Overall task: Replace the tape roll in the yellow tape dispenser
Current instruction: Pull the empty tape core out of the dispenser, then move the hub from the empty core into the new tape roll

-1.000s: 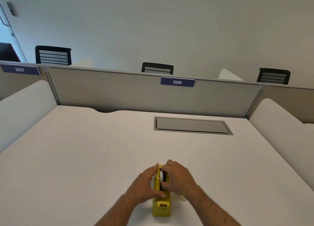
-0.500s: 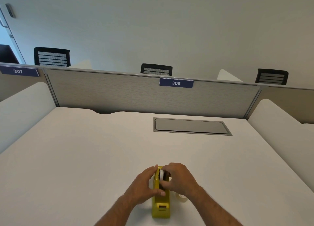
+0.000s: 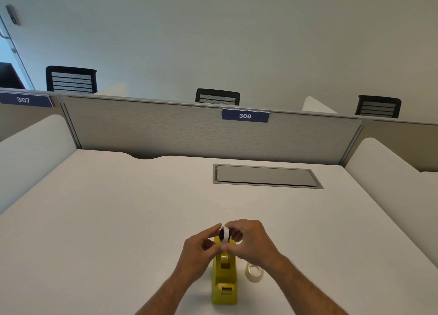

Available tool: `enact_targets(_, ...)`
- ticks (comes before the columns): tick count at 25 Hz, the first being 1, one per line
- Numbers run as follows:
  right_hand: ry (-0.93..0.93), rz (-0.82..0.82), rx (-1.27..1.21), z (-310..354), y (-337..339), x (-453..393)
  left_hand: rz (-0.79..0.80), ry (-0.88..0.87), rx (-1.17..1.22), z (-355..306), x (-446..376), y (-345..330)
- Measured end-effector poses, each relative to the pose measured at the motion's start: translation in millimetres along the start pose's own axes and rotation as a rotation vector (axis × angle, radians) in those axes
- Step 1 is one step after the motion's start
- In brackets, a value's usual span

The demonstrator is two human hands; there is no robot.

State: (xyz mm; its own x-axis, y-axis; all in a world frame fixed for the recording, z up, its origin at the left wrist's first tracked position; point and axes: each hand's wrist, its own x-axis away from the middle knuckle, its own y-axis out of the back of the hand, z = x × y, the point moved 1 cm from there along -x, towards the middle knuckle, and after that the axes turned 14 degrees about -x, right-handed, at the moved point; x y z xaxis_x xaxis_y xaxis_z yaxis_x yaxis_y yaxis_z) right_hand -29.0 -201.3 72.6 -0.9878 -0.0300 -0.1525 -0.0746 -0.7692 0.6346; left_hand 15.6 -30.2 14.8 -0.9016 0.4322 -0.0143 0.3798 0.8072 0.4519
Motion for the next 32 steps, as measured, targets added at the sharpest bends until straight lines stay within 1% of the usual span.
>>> enact_targets(6,-0.015,-0.018,-0.085,2.3,3.3,2.6,-0.050,0.061,0.170,-10.7,0.9,-4.2)
enact_targets(9,-0.091,-0.080,-0.301,1.7,2.7,6.5,-0.127,0.083,0.196,-16.6,-1.4,-4.3)
enact_targets(12,-0.211,-0.143,-0.574,-1.7,-0.9,6.7,-0.187,0.085,0.142,-23.7,-2.2,-4.2)
enact_targets(14,-0.262,-0.191,-0.696,-3.0,-2.7,5.4,-0.204,0.077,0.121,-25.7,-2.0,-4.4)
enact_targets(17,-0.317,-0.265,-0.681,-4.7,-6.7,4.0,-0.205,0.072,0.109,-28.3,-1.5,-5.4)
enact_targets(21,-0.367,-0.291,-0.698,-7.3,-8.1,4.2,-0.173,0.082,0.122,-27.8,-1.9,-4.7)
enact_targets(24,-0.357,-0.277,-0.731,-8.0,-6.8,5.7,-0.155,0.128,0.209,-26.7,-1.6,-4.3)
enact_targets(27,-0.339,-0.270,-0.699,-9.6,-9.0,7.0,-0.144,0.164,0.260,-28.1,-2.0,-6.4)
enact_targets(30,-0.315,-0.272,-0.662,-10.0,-10.3,7.9,-0.137,0.179,0.247,-29.3,-3.2,-8.3)
enact_targets(32,-0.300,-0.268,-0.630,-9.6,-10.1,8.1,-0.154,0.176,0.193,-30.2,-3.1,-10.0)
